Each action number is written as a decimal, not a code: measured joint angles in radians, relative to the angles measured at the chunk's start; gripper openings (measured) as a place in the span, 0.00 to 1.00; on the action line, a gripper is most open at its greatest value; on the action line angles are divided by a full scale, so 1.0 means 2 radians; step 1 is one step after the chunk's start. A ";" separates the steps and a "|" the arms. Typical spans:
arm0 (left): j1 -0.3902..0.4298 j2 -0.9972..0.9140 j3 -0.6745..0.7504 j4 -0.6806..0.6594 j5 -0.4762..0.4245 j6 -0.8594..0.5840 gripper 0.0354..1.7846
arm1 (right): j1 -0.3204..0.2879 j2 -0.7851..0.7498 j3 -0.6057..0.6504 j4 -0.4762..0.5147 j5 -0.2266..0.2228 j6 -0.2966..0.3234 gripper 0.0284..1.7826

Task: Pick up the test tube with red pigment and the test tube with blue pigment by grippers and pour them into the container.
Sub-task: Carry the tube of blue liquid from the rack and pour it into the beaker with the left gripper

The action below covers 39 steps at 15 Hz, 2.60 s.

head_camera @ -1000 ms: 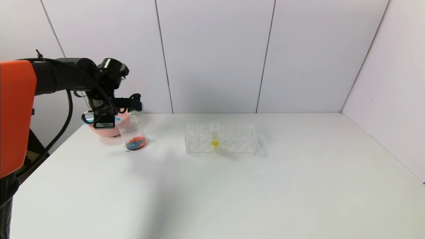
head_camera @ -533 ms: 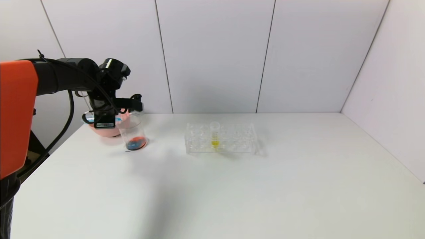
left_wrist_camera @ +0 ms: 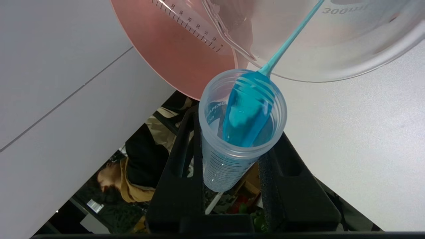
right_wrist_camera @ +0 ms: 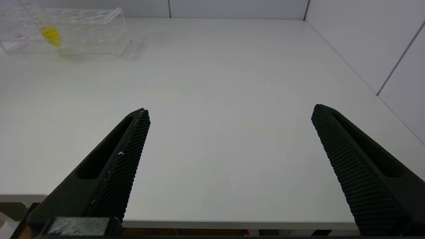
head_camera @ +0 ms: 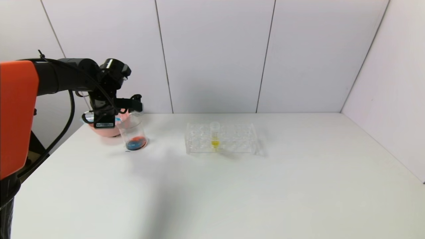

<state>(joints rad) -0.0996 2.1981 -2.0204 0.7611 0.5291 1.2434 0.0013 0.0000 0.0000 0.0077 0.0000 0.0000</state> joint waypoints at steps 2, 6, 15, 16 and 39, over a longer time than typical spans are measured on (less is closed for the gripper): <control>-0.001 0.000 0.000 0.000 0.002 0.000 0.25 | 0.000 0.000 0.000 0.000 0.000 0.000 1.00; -0.003 0.002 0.000 -0.001 0.014 0.000 0.25 | 0.000 0.000 0.000 0.000 0.000 0.000 1.00; -0.009 0.004 0.000 -0.003 0.035 0.000 0.25 | 0.000 0.000 0.000 0.000 0.000 0.000 1.00; -0.010 0.004 0.000 -0.003 0.037 0.000 0.25 | 0.000 0.000 0.000 0.000 0.000 0.000 1.00; -0.020 0.009 0.000 -0.002 0.097 0.004 0.25 | 0.000 0.000 0.000 0.000 0.000 0.000 1.00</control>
<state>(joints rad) -0.1398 2.2162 -2.0204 0.7566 0.7238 1.2506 0.0013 0.0000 0.0000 0.0077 0.0000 0.0000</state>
